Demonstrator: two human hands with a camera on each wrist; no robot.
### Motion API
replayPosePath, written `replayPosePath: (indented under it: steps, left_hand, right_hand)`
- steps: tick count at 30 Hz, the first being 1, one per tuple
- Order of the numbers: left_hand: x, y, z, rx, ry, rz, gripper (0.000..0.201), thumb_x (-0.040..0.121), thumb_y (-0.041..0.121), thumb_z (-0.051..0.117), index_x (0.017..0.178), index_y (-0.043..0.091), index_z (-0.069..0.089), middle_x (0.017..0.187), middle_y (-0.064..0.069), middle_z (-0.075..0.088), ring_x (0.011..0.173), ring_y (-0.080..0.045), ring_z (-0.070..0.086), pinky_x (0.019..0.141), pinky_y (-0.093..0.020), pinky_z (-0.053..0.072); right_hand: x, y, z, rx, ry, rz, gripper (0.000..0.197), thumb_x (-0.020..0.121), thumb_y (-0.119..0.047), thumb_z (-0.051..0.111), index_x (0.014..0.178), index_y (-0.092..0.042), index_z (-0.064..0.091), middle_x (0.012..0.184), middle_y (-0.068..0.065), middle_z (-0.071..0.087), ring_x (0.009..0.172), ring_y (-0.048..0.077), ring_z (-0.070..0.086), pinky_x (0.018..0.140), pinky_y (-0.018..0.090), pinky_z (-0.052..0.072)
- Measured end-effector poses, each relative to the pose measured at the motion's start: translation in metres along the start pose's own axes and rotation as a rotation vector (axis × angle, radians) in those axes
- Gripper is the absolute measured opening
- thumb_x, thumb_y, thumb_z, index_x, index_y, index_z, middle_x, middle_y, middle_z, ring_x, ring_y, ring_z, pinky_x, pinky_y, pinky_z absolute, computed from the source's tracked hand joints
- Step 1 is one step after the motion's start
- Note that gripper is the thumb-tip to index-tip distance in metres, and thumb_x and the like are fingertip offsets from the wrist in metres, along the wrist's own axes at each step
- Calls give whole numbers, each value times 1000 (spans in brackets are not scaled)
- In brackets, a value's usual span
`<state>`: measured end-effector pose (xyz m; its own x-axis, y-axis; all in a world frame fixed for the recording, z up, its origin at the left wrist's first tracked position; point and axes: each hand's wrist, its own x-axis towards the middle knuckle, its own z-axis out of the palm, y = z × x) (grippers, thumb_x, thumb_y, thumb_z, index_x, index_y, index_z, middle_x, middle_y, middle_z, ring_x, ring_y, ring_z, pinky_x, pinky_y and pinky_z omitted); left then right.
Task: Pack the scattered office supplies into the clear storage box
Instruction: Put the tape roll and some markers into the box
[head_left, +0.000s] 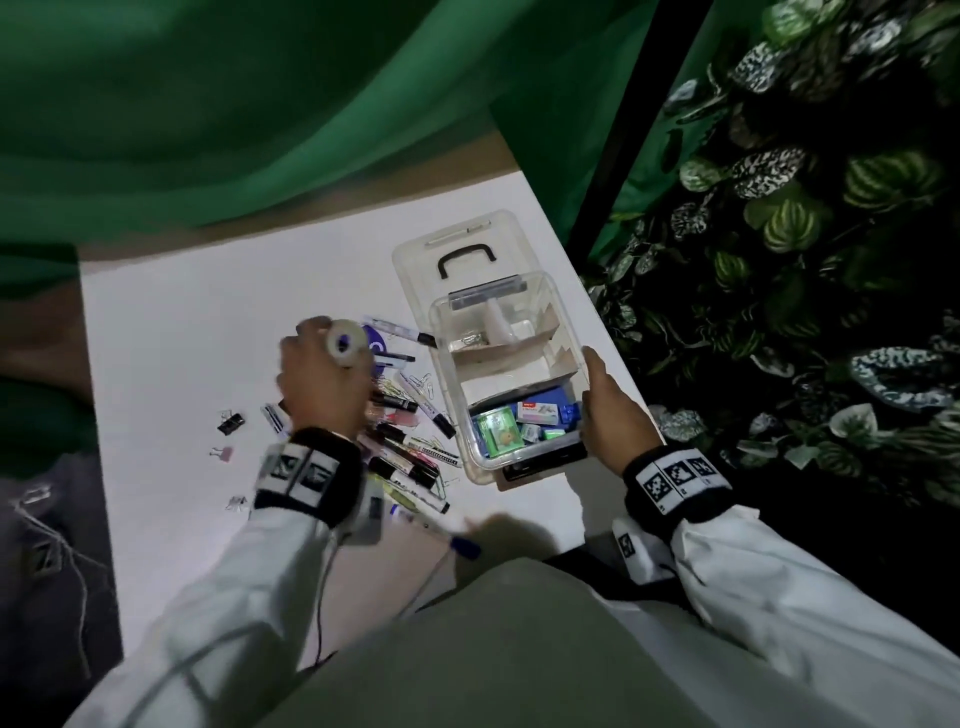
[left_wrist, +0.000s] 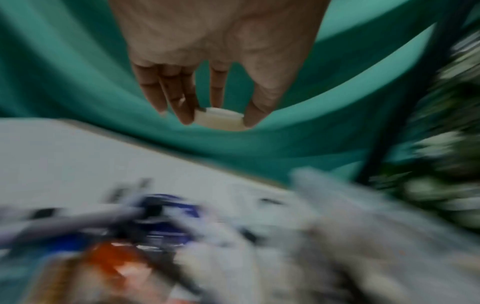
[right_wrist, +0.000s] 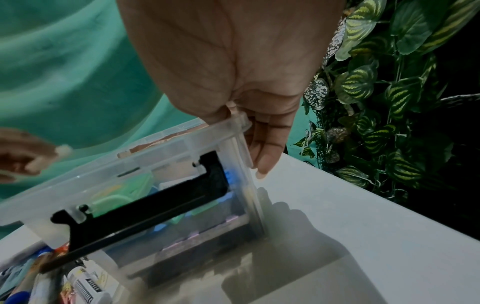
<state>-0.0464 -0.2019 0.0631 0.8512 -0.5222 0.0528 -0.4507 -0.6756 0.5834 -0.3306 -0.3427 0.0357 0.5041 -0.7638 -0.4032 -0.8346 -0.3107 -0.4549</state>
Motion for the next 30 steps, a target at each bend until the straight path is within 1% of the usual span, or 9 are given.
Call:
replayPosePath:
  steps: [5, 8, 13, 16, 19, 22, 24, 27, 30]
  left_hand:
    - [-91, 94, 44, -26, -600, 550, 47, 78, 44, 65, 121, 27, 55, 111, -2, 61, 102, -23, 56, 87, -36, 43]
    - [-108, 108, 74, 156, -694, 641, 47, 79, 29, 67, 123, 20, 55, 111, -10, 60, 103, -33, 53, 88, -41, 39]
    - [-108, 102, 83, 72, -672, 614, 37, 81, 18, 66, 117, 12, 62, 117, -13, 58, 107, -34, 54, 93, -40, 44]
    - [-101, 85, 70, -9, -612, 593, 24, 87, 19, 59, 110, 18, 66, 109, -6, 60, 102, -27, 56, 89, -38, 45]
    - [-79, 43, 48, -94, -455, 399, 15, 91, 18, 55, 102, 22, 64, 100, 1, 59, 89, -16, 57, 79, -30, 46]
    - [-31, -29, 32, -63, -339, 85, 17, 89, 14, 50, 98, 20, 63, 98, -4, 62, 79, -17, 62, 71, -29, 49]
    - [6, -77, 27, 55, -295, -52, 20, 84, 20, 47, 97, 21, 63, 98, -10, 64, 82, -28, 64, 76, -35, 53]
    - [44, -120, 25, 379, -340, -99, 27, 86, 20, 54, 112, 14, 57, 109, -19, 58, 99, -38, 58, 84, -42, 48]
    - [60, -135, 32, 489, -426, -55, 28, 88, 23, 57, 114, 13, 55, 110, -17, 60, 102, -37, 58, 83, -42, 44]
  right_hand:
    - [2, 5, 0, 41, -21, -50, 81, 86, -4, 47, 151, -24, 3, 116, 18, 58, 89, 35, 60, 69, 32, 38]
    - [4, 11, -5, 124, -60, -80, 76, 90, -13, 49, 150, -28, 5, 112, 12, 60, 89, 32, 61, 73, 36, 46]
    - [8, 18, -18, 200, -98, -100, 57, 99, -19, 45, 150, -23, 19, 88, 7, 59, 76, 27, 58, 76, 44, 50]
    - [10, 10, -26, 125, 103, -96, 49, 97, -19, 50, 144, -14, 36, 113, 12, 52, 102, 29, 54, 91, 42, 47]
    - [-2, -43, -33, 117, 321, -286, 33, 95, -9, 50, 128, -12, 51, 115, 7, 52, 103, 23, 54, 85, 31, 45]
    - [-22, -117, -10, 123, 95, -439, 25, 95, -7, 49, 116, -19, 56, 106, -9, 54, 88, 6, 54, 74, 16, 39]
    - [-25, -150, 31, 53, -118, -455, 23, 93, -12, 53, 115, -19, 56, 105, -7, 54, 90, 11, 57, 73, 21, 41]
    - [-19, -168, 99, -171, -336, -292, 50, 89, -26, 61, 132, -10, 43, 129, 12, 47, 119, 32, 49, 97, 39, 44]
    - [-7, -163, 143, -362, -298, -155, 61, 81, -29, 69, 129, -6, 40, 130, 17, 44, 123, 34, 45, 100, 43, 40]
